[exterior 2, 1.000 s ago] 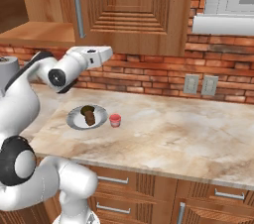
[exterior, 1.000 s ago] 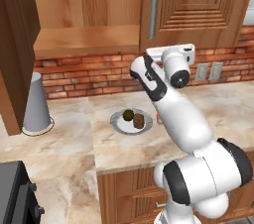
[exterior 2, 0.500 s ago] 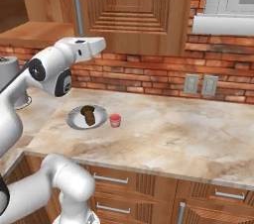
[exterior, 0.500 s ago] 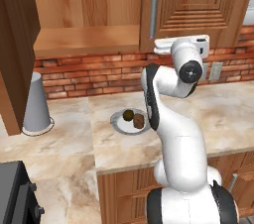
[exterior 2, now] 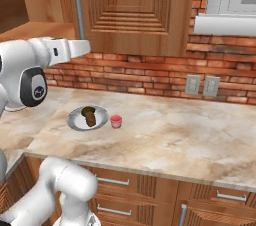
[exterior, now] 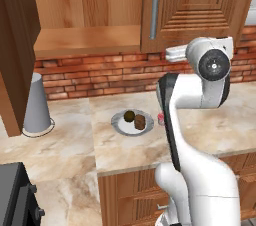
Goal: Pick the avocado and bread from the counter and place them on the plate. Then pick the jam from the cabinet and place it next to the plate. Lastly close the cabinet door.
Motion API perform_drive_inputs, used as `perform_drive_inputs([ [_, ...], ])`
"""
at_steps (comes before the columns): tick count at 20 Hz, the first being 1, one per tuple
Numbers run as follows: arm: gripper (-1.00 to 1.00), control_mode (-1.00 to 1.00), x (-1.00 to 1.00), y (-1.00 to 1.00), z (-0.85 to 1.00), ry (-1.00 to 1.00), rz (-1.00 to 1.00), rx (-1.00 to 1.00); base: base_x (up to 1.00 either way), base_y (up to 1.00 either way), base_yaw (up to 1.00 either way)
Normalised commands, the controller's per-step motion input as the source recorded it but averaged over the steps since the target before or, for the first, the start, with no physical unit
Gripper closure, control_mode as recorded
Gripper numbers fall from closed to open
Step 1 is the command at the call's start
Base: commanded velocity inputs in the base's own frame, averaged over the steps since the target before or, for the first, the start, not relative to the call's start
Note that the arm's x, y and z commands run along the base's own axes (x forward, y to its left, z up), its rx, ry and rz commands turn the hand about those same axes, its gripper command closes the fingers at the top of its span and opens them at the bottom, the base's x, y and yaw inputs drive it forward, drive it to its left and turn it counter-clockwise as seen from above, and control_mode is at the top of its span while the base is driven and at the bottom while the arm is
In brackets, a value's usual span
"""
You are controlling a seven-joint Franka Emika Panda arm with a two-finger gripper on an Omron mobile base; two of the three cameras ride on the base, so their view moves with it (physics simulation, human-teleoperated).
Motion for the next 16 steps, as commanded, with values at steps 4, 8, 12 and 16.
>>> perform_drive_inputs([
  [4, -1.00, -1.00, -0.99, 0.19, -0.71, 0.18, 0.06, -0.09, 0.00, 0.00, 0.00],
  [8, -1.00, -1.00, -1.00, 0.48, -0.38, 0.03, 0.06, -0.01, 0.00, 0.00, 0.00],
  [12, -1.00, -1.00, -0.90, 0.67, -0.26, -0.02, 0.06, 0.00, 0.00, 0.00, 0.00],
  [16, -1.00, -1.00, -0.65, 0.71, 0.09, -0.08, 0.04, 0.02, 0.00, 0.00, 0.00],
])
